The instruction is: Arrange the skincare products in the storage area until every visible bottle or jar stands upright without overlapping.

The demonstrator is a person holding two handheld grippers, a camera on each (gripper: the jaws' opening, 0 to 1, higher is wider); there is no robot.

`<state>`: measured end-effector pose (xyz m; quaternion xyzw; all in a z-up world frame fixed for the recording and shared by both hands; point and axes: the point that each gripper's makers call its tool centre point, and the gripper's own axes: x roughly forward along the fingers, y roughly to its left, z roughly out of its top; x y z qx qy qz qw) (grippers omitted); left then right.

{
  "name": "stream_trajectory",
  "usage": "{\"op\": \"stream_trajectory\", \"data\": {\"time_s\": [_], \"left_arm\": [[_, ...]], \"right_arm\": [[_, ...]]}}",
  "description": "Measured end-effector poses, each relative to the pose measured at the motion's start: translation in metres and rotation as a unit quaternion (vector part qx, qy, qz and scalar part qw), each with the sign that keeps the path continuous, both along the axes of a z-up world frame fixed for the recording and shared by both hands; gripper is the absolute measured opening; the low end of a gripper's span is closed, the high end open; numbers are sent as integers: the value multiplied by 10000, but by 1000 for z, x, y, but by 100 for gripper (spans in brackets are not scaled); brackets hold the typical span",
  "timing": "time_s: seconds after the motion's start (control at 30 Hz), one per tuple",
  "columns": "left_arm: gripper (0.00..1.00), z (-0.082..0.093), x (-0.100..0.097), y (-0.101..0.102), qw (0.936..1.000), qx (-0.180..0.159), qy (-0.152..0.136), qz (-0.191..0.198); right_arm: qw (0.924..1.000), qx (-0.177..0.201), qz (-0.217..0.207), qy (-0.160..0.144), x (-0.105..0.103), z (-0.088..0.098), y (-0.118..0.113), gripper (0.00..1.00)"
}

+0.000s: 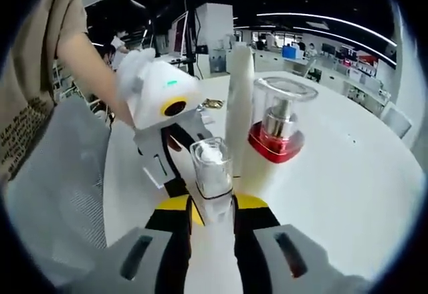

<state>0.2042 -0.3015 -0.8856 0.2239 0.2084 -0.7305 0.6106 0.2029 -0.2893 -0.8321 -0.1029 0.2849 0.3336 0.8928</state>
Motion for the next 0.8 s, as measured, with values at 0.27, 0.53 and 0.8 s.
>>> {"op": "stream_trajectory", "data": {"time_s": [0.27,0.53,0.8], "left_arm": [[30,6,-2,8,10000,54,3,-5],[35,18,0,22,9999,92,-35,94],[53,28,-5,43,9992,273,21,292]], "right_arm": [[9999,-107,-86,21,-4,3,-2,26],[9994,-263,-200,56,-11,8,-3,32],[9986,-360,-377,61,-27,16,2,40]]}}
